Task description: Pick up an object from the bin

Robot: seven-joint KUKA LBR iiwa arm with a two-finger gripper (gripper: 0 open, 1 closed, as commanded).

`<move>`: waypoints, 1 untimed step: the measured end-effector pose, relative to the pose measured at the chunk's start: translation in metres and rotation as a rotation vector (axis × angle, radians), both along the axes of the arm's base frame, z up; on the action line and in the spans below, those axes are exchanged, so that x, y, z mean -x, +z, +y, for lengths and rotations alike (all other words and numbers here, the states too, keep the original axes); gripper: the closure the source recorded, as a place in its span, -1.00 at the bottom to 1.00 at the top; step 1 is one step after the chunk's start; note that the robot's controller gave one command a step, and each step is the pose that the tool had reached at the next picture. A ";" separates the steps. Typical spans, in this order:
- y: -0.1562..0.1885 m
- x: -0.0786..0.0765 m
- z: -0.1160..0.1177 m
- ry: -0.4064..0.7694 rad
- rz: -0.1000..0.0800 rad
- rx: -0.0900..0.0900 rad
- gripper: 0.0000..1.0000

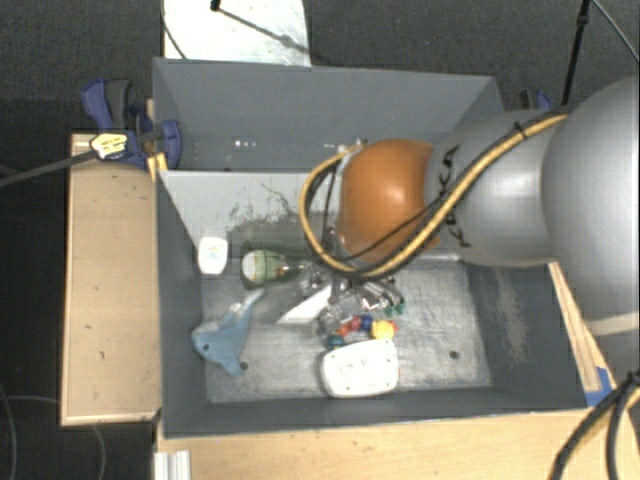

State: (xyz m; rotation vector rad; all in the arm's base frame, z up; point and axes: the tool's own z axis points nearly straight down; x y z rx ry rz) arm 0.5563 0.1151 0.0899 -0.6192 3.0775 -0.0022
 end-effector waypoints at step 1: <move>0.004 0.011 0.013 0.013 0.003 -0.007 1.00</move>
Offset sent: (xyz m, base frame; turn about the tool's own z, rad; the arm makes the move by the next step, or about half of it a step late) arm -0.0290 -0.0130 0.0081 -0.0131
